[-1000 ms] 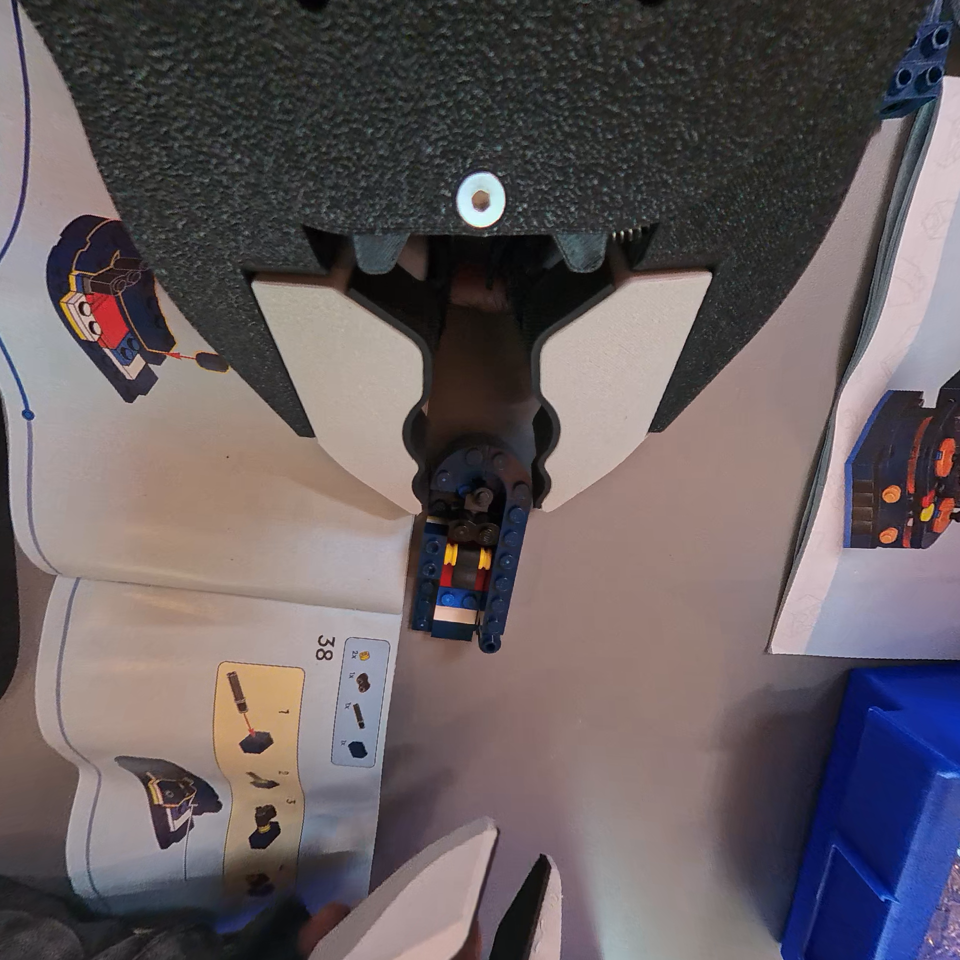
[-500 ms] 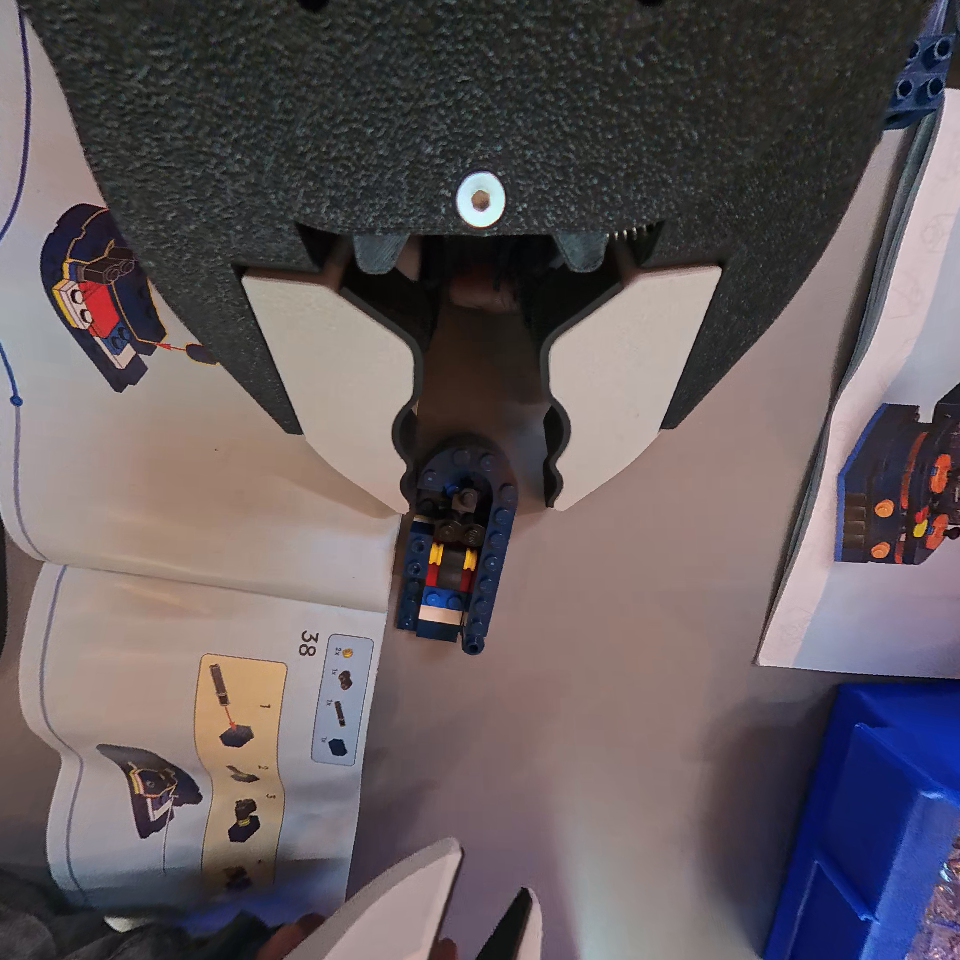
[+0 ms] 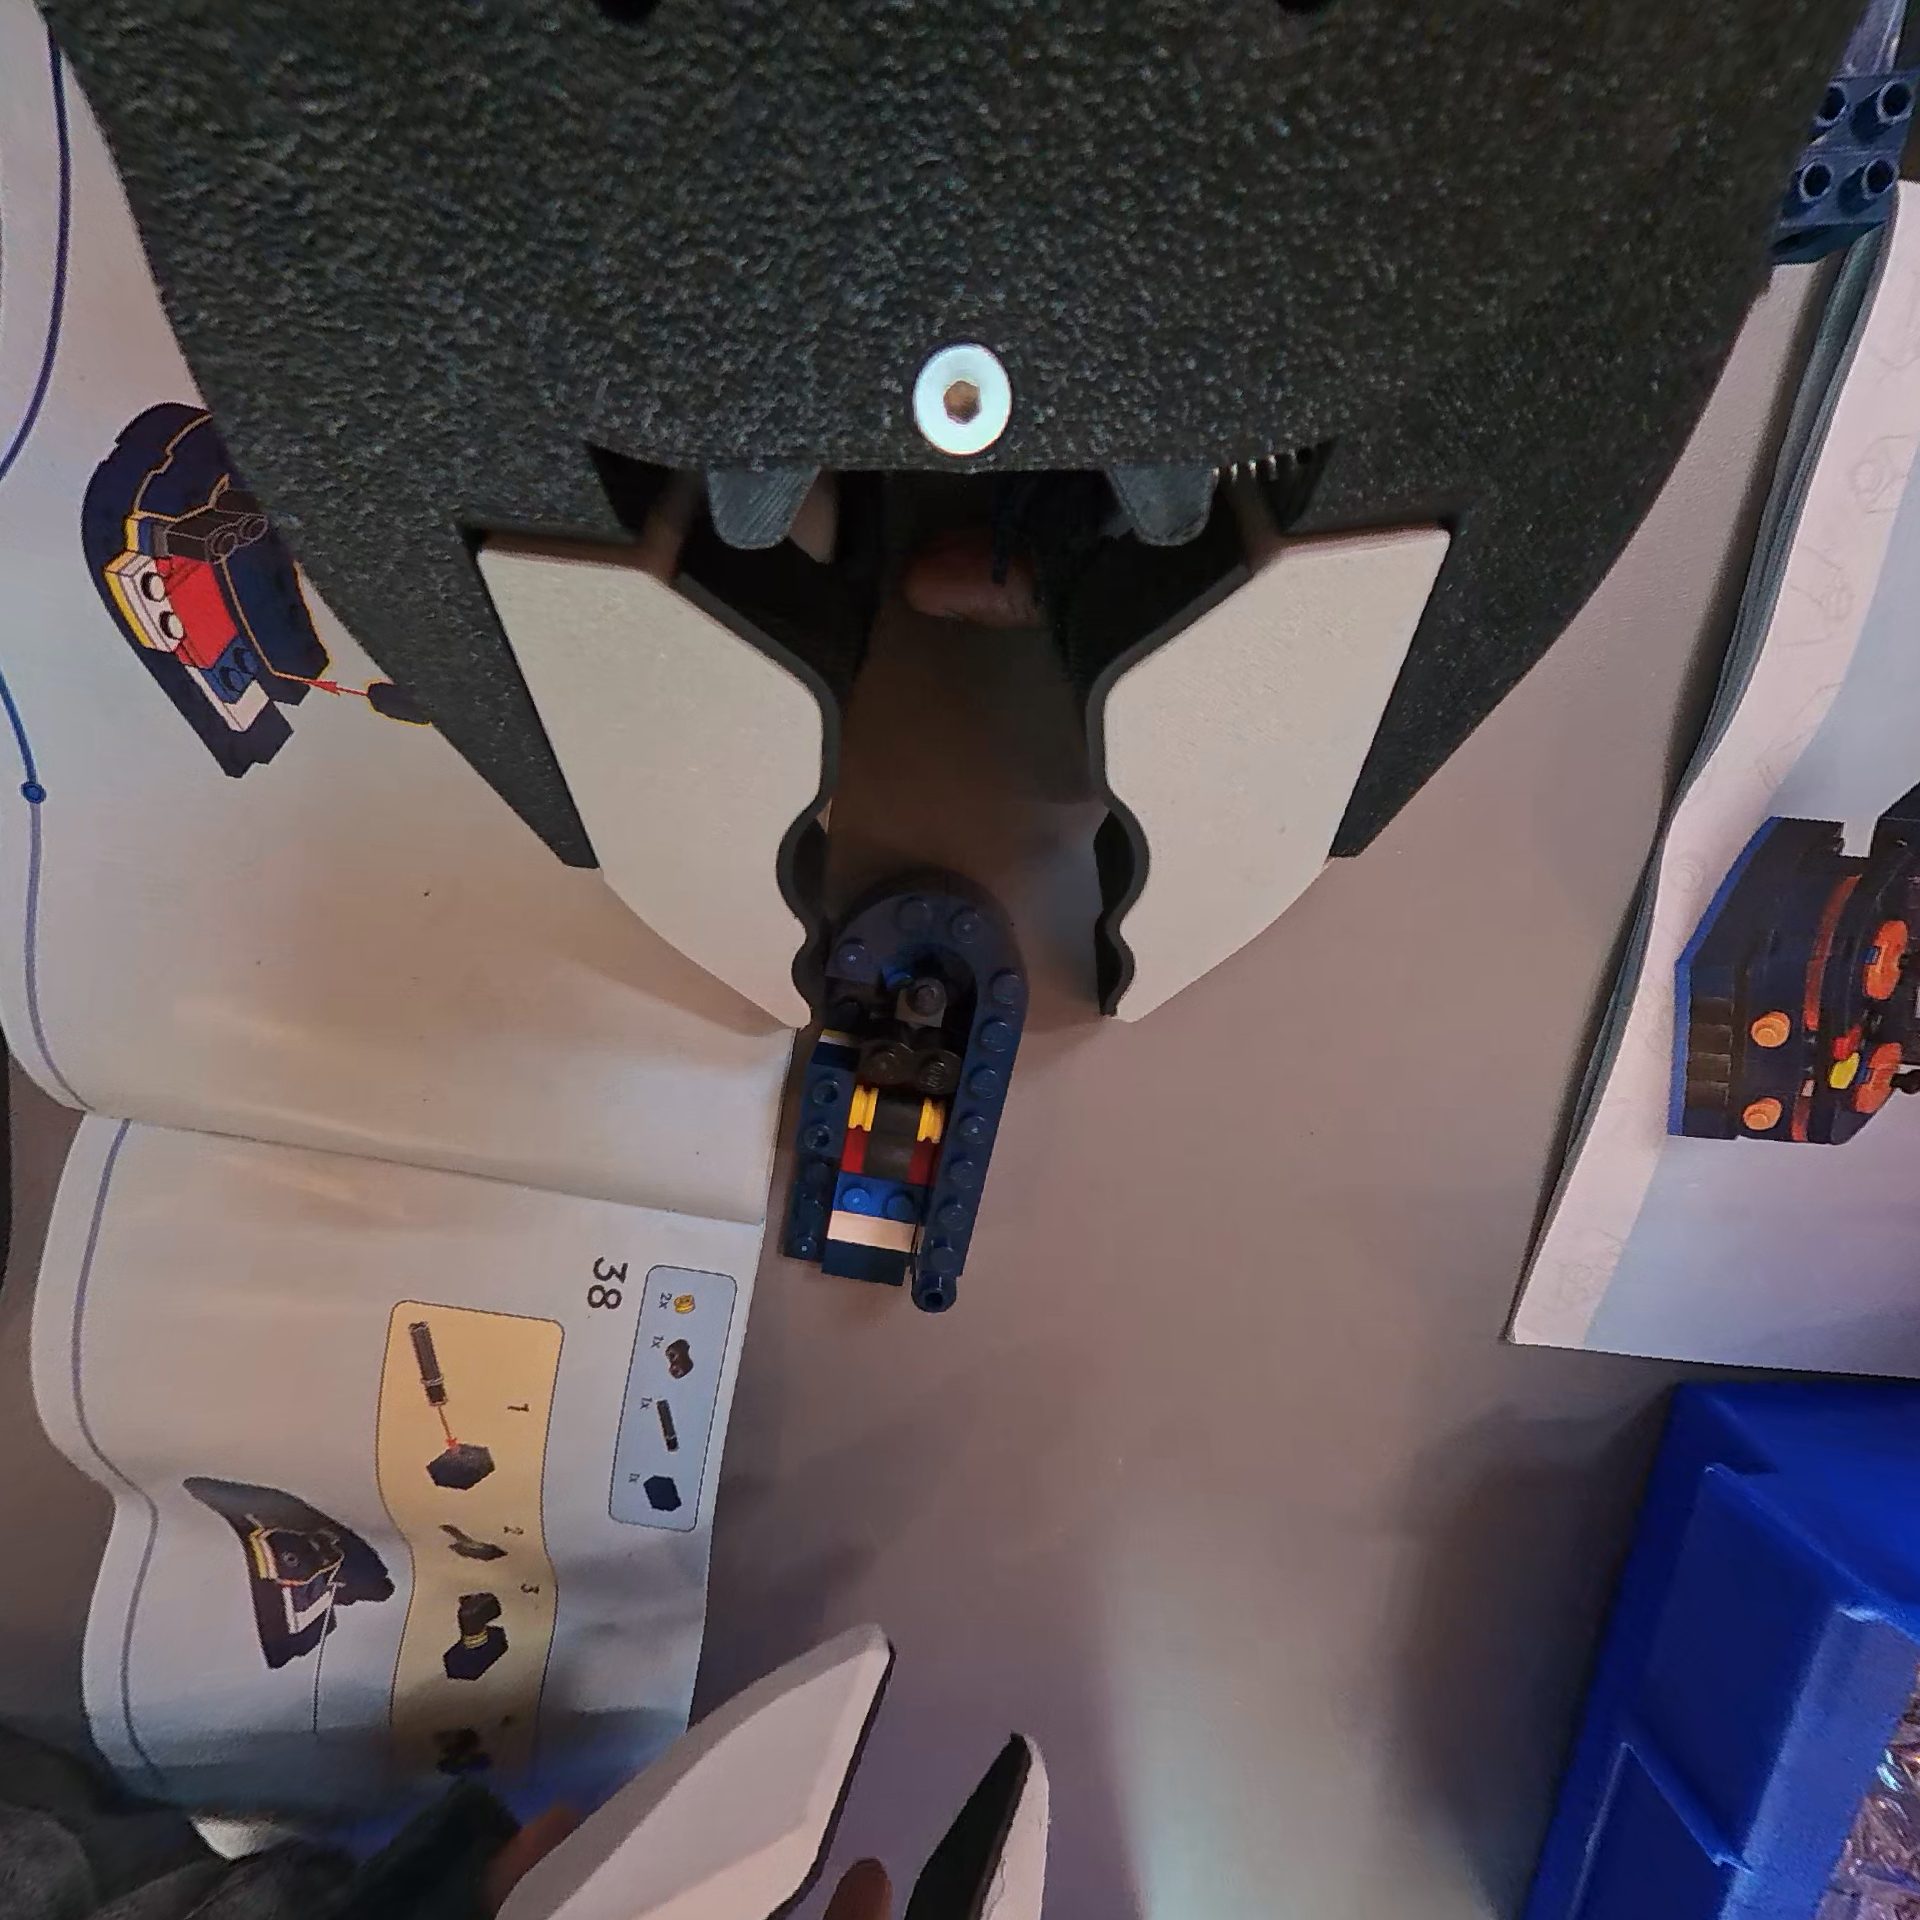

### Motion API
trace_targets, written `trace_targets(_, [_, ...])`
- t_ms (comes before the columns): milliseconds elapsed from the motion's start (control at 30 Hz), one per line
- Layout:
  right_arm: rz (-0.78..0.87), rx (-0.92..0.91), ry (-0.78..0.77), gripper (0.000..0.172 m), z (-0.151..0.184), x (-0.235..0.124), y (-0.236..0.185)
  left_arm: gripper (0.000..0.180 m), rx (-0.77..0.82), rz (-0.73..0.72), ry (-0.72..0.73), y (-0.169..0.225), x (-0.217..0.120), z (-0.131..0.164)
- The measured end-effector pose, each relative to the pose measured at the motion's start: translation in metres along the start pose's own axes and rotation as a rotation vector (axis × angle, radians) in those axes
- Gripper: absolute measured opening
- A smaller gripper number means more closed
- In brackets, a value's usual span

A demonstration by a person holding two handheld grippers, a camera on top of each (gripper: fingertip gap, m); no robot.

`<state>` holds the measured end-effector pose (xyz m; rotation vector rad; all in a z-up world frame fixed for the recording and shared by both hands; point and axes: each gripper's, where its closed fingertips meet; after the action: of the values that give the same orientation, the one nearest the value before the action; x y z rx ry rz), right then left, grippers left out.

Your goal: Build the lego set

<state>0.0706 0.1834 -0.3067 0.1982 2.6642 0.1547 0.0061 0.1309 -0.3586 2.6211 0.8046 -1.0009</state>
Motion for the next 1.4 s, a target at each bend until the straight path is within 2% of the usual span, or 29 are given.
trace_targets(567, [0.090,-0.008,0.008,0.024,-0.007,-0.023,0.019,0.049,-0.008,0.006,-0.002,0.000,0.000,0.000])
trace_targets(733, [0.079,-0.011,-0.005,0.024,-0.004,-0.020,0.017,0.059,-0.039,-0.034,-0.004,-0.008,0.000,0.001])
trace_targets(833, [0.045,-0.007,-0.009,0.024,-0.002,-0.015,0.011,0.060,-0.049,-0.069,0.000,-0.014,-0.001,0.001])
trace_targets(967, [-0.081,-0.021,-0.019,0.032,0.002,-0.001,-0.014,0.062,0.018,-0.128,0.013,-0.018,-0.007,-0.001])
trace_targets(1100, [-0.152,-0.030,-0.045,0.045,0.004,0.017,-0.035,0.059,0.017,-0.189,0.015,-0.018,-0.028,-0.010])
trace_targets(1167, [-0.166,-0.035,-0.074,0.050,0.004,0.029,-0.044,0.056,-0.024,-0.240,0.059,-0.016,-0.048,-0.027])
trace_targets(1300, [-0.145,-0.079,-0.172,0.054,0.012,0.052,-0.049,0.050,-0.018,-0.379,0.250,0.002,-0.111,-0.077])
trace_targets(1400, [-0.141,-0.070,-0.233,0.050,0.018,0.061,-0.047,0.044,-0.037,-0.404,0.415,0.032,-0.145,-0.088])
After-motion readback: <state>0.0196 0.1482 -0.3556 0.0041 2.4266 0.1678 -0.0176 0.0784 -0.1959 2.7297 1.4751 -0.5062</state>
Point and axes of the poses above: each gripper's, where its closed fingertips meet, x out along the fingers, z out of its underside, y = z × x across the jaws, and after that the axes turned 2 degrees about z, right-handed
